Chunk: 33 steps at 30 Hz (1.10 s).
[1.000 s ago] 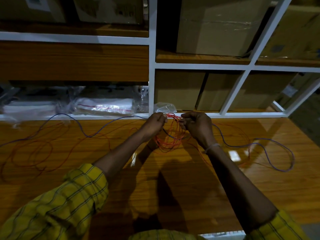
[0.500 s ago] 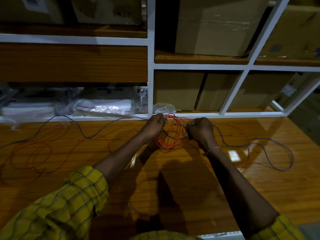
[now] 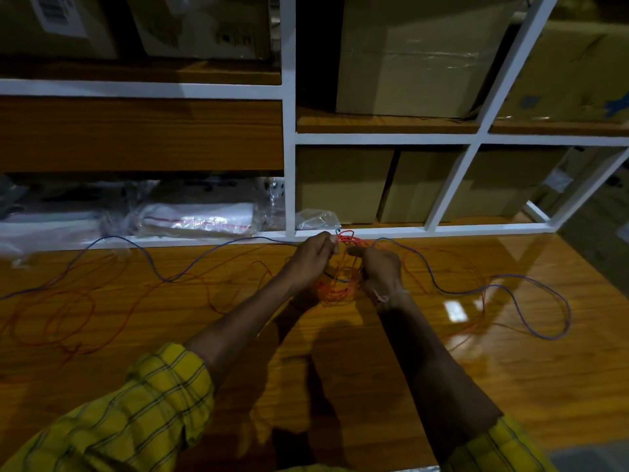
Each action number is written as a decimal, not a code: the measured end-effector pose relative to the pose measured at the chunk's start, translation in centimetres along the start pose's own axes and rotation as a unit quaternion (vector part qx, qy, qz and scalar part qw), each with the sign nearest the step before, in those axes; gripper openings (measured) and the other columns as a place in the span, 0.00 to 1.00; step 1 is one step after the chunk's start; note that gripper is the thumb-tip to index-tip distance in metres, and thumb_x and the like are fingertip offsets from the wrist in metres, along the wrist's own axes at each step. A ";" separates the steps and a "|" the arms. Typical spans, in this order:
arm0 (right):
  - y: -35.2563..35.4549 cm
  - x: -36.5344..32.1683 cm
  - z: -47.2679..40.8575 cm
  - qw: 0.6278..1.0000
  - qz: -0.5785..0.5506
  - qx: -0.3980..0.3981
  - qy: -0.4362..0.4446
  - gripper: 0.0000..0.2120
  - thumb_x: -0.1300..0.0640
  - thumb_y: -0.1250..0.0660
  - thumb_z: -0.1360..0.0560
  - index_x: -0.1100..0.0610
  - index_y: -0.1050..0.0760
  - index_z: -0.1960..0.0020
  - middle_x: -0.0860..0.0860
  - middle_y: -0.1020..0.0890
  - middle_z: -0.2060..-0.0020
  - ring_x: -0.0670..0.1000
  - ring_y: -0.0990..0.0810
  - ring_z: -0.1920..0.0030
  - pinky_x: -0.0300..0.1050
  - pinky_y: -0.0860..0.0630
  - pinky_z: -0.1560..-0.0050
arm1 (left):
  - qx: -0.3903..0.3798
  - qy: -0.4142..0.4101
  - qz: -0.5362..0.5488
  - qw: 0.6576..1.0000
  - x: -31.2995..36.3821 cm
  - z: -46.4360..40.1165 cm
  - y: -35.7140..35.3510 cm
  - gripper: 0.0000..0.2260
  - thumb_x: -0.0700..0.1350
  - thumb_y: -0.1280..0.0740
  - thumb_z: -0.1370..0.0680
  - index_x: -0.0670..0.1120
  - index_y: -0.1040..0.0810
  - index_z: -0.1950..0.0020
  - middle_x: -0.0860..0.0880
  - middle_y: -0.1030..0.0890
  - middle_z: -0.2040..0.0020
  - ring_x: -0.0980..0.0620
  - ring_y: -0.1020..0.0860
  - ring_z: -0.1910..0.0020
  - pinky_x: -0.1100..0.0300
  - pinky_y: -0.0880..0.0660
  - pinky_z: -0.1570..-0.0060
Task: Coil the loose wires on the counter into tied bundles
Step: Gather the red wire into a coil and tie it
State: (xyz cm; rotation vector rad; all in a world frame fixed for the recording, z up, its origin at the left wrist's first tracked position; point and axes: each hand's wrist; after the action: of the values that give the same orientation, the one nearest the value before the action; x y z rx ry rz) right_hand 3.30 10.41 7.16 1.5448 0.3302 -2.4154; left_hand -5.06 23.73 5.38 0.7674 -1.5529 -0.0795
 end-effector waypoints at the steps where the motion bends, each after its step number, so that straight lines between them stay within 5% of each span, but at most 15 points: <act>1: -0.1 0.0 -0.1 0.999 -0.025 0.002 -0.021 0.04 0.64 0.25 0.27 0.62 0.19 0.57 0.55 0.25 0.75 0.54 0.27 0.73 0.46 0.26 0.71 | 0.001 -0.004 -0.008 1.000 0.0 0.1 0.1 0.17 0.51 0.46 0.12 0.44 0.25 0.53 0.54 0.28 0.65 0.54 0.30 0.66 0.54 0.32 0.61; 4: 0.2 0.2 -0.1 0.997 -0.032 -0.026 -0.068 0.10 0.63 0.26 0.25 0.58 0.24 0.63 0.49 0.42 0.80 0.48 0.43 0.81 0.39 0.44 0.80 | -0.005 -0.009 -0.014 1.000 0.2 0.3 0.7 0.17 0.50 0.46 0.12 0.43 0.24 0.52 0.55 0.27 0.64 0.56 0.29 0.65 0.56 0.32 0.61; 7: 0.5 0.3 0.0 0.990 -0.069 -0.075 -0.095 0.02 0.61 0.30 0.21 0.60 0.21 0.52 0.48 0.43 0.82 0.47 0.45 0.84 0.37 0.46 0.82 | -0.012 -0.005 -0.031 0.999 0.3 0.3 0.9 0.17 0.50 0.46 0.12 0.43 0.22 0.50 0.57 0.25 0.62 0.63 0.28 0.63 0.62 0.33 0.61; 11: 0.7 0.0 0.6 0.980 -0.108 -0.116 -0.119 0.03 0.61 0.33 0.18 0.59 0.21 0.49 0.46 0.45 0.82 0.45 0.45 0.85 0.37 0.47 0.84 | 0.000 -0.021 -0.057 0.998 0.5 0.0 1.1 0.17 0.49 0.45 0.12 0.44 0.20 0.46 0.60 0.24 0.61 0.67 0.26 0.61 0.72 0.34 0.61; 16: 0.5 0.1 0.8 0.972 -0.146 -0.118 -0.140 0.04 0.61 0.33 0.19 0.58 0.22 0.53 0.46 0.43 0.83 0.45 0.44 0.86 0.35 0.48 0.83 | 0.014 -0.033 -0.052 0.998 0.2 -0.5 0.8 0.14 0.51 0.45 0.13 0.47 0.26 0.54 0.52 0.26 0.63 0.50 0.26 0.61 0.52 0.29 0.59; 20: 0.2 0.4 1.1 0.968 -0.175 -0.112 -0.143 0.04 0.61 0.32 0.19 0.58 0.22 0.53 0.46 0.42 0.83 0.44 0.44 0.86 0.35 0.49 0.83 | 0.029 -0.021 -0.038 0.999 0.4 -0.6 0.5 0.13 0.50 0.44 0.13 0.47 0.25 0.52 0.55 0.27 0.63 0.55 0.27 0.63 0.55 0.31 0.61; 25: -0.2 0.5 2.5 0.998 -0.064 -0.011 0.013 0.04 0.62 0.24 0.26 0.62 0.18 0.56 0.45 0.27 0.81 0.44 0.33 0.83 0.37 0.37 0.79 | 0.037 -0.013 -0.066 0.997 0.8 -0.7 0.1 0.14 0.50 0.44 0.13 0.45 0.23 0.47 0.52 0.24 0.61 0.49 0.23 0.58 0.52 0.28 0.57; 29: -0.5 -0.1 2.4 0.985 0.017 0.038 0.170 0.03 0.61 0.24 0.28 0.61 0.14 0.59 0.52 0.13 0.66 0.48 0.17 0.64 0.47 0.21 0.58 | 0.033 -0.019 -0.079 0.996 1.0 -0.7 0.0 0.13 0.50 0.45 0.13 0.46 0.23 0.45 0.55 0.25 0.62 0.50 0.24 0.60 0.53 0.30 0.59; 33: -0.3 -1.0 2.5 0.961 0.092 0.076 0.249 0.06 0.58 0.27 0.26 0.58 0.17 0.62 0.45 0.21 0.73 0.42 0.28 0.72 0.40 0.30 0.67 | 0.035 -0.029 -0.065 0.997 1.9 -0.5 0.2 0.13 0.50 0.44 0.13 0.46 0.22 0.43 0.57 0.27 0.66 0.58 0.27 0.65 0.57 0.35 0.64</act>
State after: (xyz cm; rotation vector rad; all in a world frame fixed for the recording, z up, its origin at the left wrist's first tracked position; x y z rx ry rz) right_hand 1.51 9.94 9.05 2.1425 0.0840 -1.9250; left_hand -4.59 23.12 7.15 0.9297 -1.5667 -0.1451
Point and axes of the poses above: each hand's wrist, its own z-axis away from the middle knuckle, its own y-axis out of the back of the hand, x = y × z
